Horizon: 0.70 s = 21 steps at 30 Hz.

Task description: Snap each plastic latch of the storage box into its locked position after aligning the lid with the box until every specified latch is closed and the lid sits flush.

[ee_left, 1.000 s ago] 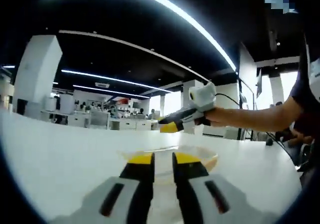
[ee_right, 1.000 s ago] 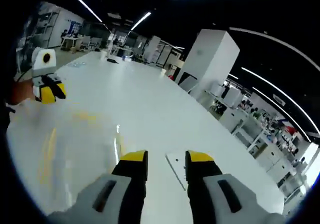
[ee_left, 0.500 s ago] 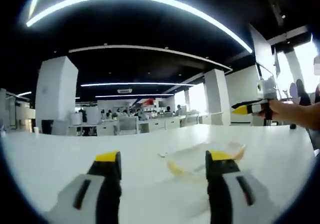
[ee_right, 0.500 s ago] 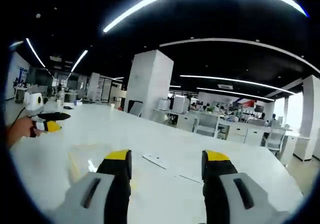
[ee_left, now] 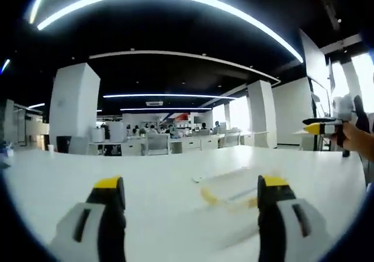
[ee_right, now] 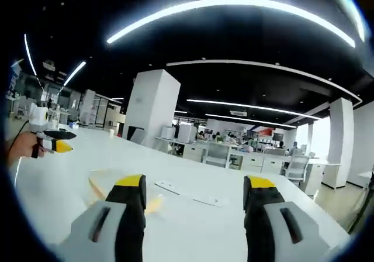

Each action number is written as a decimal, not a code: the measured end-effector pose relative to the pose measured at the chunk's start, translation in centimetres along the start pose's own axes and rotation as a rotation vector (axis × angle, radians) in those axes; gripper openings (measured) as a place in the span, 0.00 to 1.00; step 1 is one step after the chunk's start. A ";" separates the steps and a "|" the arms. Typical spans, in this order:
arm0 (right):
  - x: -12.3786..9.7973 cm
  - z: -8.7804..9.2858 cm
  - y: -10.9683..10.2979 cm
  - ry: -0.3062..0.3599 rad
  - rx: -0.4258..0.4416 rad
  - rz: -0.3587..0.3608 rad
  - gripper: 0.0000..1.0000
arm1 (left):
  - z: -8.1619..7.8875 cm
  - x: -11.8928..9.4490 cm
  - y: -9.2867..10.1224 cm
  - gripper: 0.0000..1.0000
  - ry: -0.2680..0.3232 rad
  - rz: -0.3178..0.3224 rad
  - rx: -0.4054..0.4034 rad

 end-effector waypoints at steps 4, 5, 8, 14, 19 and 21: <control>-1.1 0.3 -0.3 -0.005 0.018 0.048 0.92 | -0.6 -1.0 -0.3 0.95 0.006 -0.022 0.020; -1.3 0.4 -0.4 -0.001 0.024 0.058 0.96 | -0.7 -1.2 -0.4 0.96 0.009 -0.027 0.020; -2.1 0.6 -0.5 -0.004 0.038 0.088 1.00 | -1.1 -1.8 -0.6 0.99 0.020 -0.049 0.014; -3.5 1.1 -0.8 0.003 0.097 0.131 1.00 | -1.3 -2.7 -0.9 1.00 0.017 -0.095 -0.003; -4.4 1.4 -1.2 0.007 0.104 0.143 1.00 | -1.4 -3.1 -0.5 1.00 0.006 -0.104 -0.003; -4.6 1.4 -1.1 0.000 0.105 0.151 1.00 | -1.5 -3.2 -0.5 1.00 0.005 -0.102 0.000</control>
Point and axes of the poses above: the point that each gripper's makers call its tool centre point, and the gripper's own axes: x roughly forward along the fingers, y roughly to its right, z roughly out of its underside, the point moved 9 cm from there along -x, roughly backward along the fingers, and after that the axes turned 1 degree about z, right-handed, at the moved point
